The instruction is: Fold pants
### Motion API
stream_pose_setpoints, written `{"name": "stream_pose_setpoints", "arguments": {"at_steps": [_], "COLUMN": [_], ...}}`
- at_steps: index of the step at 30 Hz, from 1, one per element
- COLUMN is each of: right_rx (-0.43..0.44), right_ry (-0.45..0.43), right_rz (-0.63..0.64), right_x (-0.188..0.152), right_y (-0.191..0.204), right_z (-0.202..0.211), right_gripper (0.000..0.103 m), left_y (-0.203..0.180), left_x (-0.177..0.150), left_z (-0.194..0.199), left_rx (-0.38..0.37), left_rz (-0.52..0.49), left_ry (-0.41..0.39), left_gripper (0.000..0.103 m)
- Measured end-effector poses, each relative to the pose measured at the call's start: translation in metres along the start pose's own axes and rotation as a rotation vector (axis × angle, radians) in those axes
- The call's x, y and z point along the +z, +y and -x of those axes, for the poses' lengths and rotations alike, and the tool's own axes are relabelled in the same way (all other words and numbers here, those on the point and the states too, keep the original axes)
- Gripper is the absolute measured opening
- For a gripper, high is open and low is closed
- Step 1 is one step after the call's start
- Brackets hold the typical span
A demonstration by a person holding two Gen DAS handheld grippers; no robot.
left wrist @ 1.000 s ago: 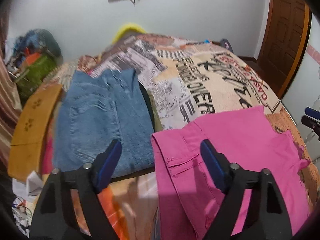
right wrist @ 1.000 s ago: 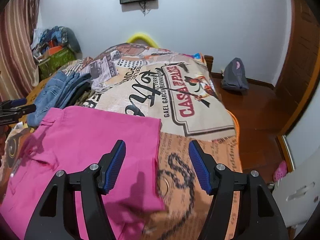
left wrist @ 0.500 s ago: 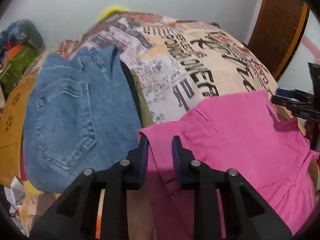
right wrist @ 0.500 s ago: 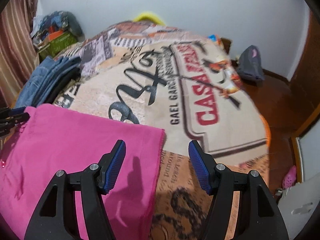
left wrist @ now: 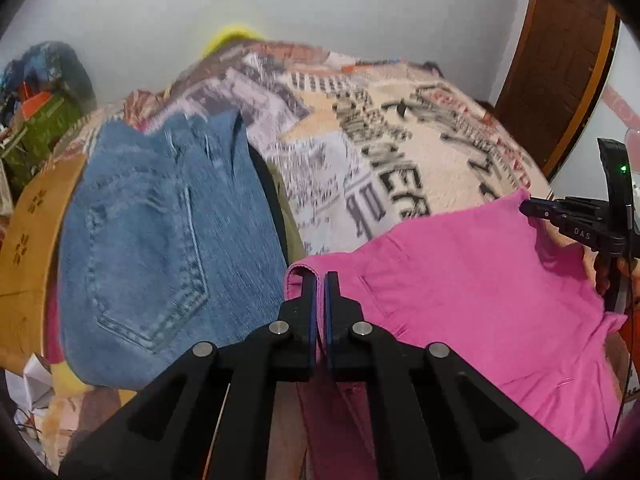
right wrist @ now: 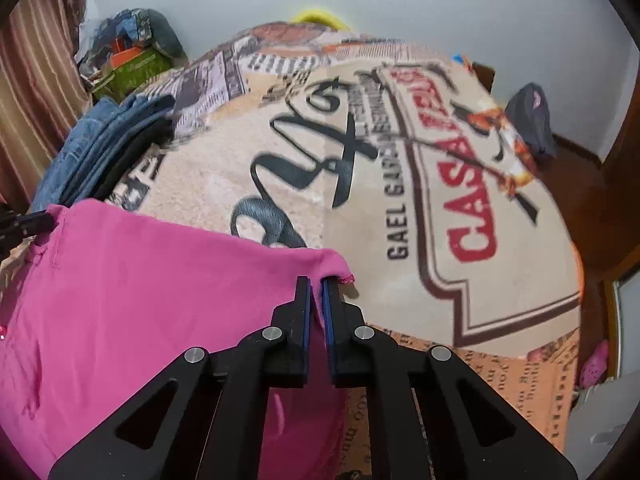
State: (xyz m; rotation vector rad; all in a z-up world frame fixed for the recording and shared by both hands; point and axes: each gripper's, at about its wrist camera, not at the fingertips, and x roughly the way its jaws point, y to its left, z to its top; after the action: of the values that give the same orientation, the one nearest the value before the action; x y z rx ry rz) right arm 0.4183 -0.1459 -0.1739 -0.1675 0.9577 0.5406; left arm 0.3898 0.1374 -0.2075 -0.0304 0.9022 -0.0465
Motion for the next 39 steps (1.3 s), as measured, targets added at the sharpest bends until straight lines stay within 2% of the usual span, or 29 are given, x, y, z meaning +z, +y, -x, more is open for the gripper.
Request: {"name": "stream_pose_setpoints", "arguments": {"at_steps": [9,15,21,28,34,39], "right_rx": [-0.040,-0.022,-0.010,0.003,0.021,0.035], "right_ry": [-0.183,-0.287,-0.330,-0.358,-0.363,-0.359], "right_rz": [0.005,-0.004,0.008,-0.006,-0.040,-0.059], "right_x": [0.030,0.039,0.016,-0.020,-0.059,-0.092], "right_y": [0.010,0.023,0.040,0.054,0.063,0.070], "right_z": [0.073,0.128,0.175,0.221,0.246,0.259], "right_gripper": [0.005,0.004,0.004,0.004,0.004,0.004], "left_y": [-0.007,-0.018,-0.028,-0.038,-0.046,-0.057], "left_x": [0.025,0.025,0.006,-0.031,-0.072,-0.110], "left_z": [0.067,0.113,0.150,0.194,0.225,0.239], "left_rx": [-0.001,-0.014,-0.030,-0.045,-0.075,-0.070], "left_rz": [-0.017,-0.041,-0.053,-0.062,-0.057,-0.085], "left_ry": [-0.125,-0.180,-0.196,-0.204,-0.207,-0.193], "left_gripper": [0.002,0.002,0.002,0.002,0.002,0.002]}}
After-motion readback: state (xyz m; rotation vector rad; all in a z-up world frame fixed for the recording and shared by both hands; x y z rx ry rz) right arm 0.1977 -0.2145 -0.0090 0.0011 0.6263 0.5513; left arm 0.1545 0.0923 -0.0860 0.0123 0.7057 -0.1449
